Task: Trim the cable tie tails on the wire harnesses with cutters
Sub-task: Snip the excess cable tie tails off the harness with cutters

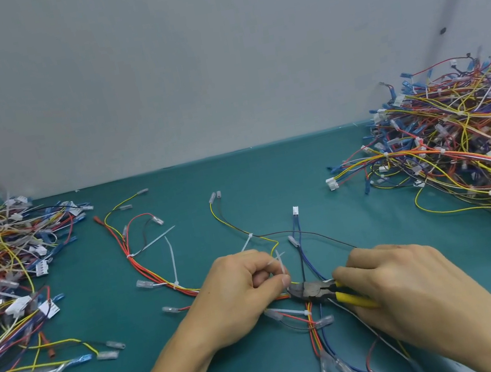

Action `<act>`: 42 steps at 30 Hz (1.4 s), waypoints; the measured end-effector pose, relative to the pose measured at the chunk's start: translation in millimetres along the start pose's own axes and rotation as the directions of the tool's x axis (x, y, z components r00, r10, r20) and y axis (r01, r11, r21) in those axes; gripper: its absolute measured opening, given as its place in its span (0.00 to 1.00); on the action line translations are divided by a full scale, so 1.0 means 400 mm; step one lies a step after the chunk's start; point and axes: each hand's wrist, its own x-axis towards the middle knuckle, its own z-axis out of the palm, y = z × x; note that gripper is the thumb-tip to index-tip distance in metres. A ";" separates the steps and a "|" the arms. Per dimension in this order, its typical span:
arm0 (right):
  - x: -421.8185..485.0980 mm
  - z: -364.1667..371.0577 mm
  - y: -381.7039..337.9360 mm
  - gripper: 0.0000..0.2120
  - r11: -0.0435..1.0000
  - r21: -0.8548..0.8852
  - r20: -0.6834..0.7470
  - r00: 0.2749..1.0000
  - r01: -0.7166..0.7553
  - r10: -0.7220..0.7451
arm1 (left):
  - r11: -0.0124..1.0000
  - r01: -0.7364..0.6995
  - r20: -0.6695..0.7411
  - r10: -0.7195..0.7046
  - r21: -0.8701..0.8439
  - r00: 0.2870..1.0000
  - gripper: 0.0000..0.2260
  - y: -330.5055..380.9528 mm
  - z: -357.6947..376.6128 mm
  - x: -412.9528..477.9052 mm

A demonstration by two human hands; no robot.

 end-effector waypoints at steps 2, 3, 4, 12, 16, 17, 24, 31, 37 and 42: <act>0.000 -0.003 -0.001 0.08 1.000 0.005 0.015 1.000 -0.007 0.007 | 1.000 0.002 0.002 -0.002 -0.012 1.000 0.06 -0.003 0.000 -0.001; 0.000 -0.006 -0.001 0.08 1.000 0.001 0.024 1.000 -0.008 0.008 | 1.000 0.006 0.002 -0.006 -0.023 1.000 0.06 -0.004 0.000 -0.001; 0.001 -0.008 -0.002 0.08 1.000 -0.003 0.035 0.999 -0.006 0.006 | 0.999 0.014 0.003 -0.014 -0.038 1.000 0.07 -0.006 0.001 -0.001; 0.002 -0.046 -0.011 0.07 0.960 0.233 0.111 0.985 -0.152 0.129 | 0.905 0.155 -0.026 -0.180 -0.396 0.983 0.07 -0.017 -0.003 0.005; 0.009 -0.050 -0.045 0.06 0.877 0.446 0.106 0.984 -0.177 0.144 | 0.763 0.211 -0.031 -0.290 -0.610 0.957 0.12 -0.018 -0.003 0.012; 0.014 -0.050 -0.059 0.08 0.862 0.475 0.101 0.984 -0.176 0.145 | 0.737 0.208 -0.040 -0.304 -0.643 0.952 0.13 -0.019 -0.003 0.014; 0.080 -0.008 -0.147 0.11 0.895 0.416 0.118 0.985 -0.164 0.126 | 0.623 0.188 -0.051 -0.345 -0.760 0.937 0.08 -0.026 -0.004 0.017; 0.117 0.015 -0.165 0.12 0.865 0.449 0.188 0.971 -0.222 0.151 | 0.406 0.209 0.027 -0.410 -0.890 0.912 0.09 -0.014 -0.021 0.020; 0.104 0.005 -0.117 0.10 0.752 0.590 0.211 0.955 -0.295 0.208 | 0.496 0.229 -0.014 -0.438 -0.838 0.899 0.08 -0.015 -0.020 0.019; 0.058 0.002 -0.073 0.08 0.597 0.688 0.177 0.893 -0.413 0.413 | 0.683 0.245 -0.033 -0.368 -0.688 0.929 0.08 -0.018 -0.010 0.012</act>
